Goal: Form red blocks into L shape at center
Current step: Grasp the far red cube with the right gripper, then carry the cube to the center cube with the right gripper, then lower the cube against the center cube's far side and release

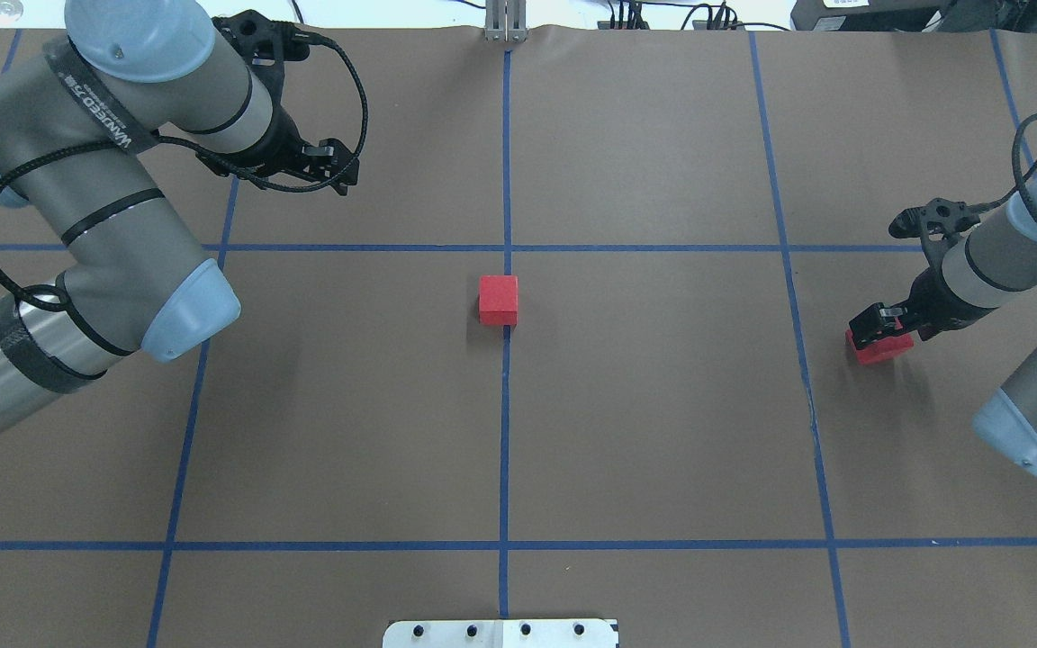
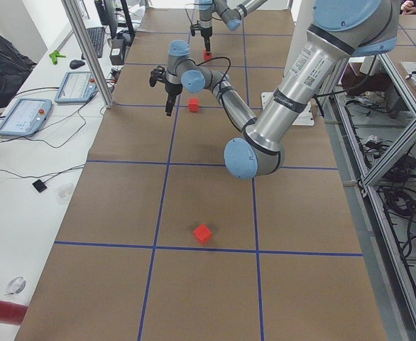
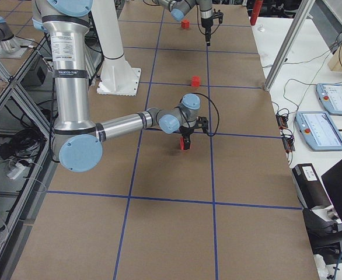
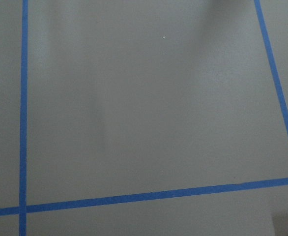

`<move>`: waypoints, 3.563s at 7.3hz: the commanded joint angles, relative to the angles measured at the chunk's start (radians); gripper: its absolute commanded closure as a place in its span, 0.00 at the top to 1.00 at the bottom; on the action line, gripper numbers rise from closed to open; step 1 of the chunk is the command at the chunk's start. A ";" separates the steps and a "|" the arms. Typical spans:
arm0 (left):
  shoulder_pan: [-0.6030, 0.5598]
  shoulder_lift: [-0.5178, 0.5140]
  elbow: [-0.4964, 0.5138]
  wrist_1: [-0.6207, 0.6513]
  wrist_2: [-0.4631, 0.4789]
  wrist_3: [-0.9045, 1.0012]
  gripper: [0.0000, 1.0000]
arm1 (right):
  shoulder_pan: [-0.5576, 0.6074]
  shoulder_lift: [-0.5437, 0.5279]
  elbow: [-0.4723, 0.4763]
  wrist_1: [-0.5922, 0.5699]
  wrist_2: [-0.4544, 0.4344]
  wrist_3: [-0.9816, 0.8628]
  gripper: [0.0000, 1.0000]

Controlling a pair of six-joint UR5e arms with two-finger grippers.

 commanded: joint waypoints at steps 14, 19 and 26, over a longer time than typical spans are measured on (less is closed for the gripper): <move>-0.072 0.298 -0.147 -0.116 -0.006 0.021 1.00 | -0.360 0.762 -0.087 -0.396 -0.167 0.356 0.00; -0.072 0.309 -0.145 -0.123 -0.005 0.017 1.00 | -0.376 0.829 -0.255 -0.378 -0.189 0.484 0.00; -0.072 0.310 -0.136 -0.123 -0.003 0.020 1.00 | -0.365 0.829 -0.343 -0.242 -0.224 0.539 0.00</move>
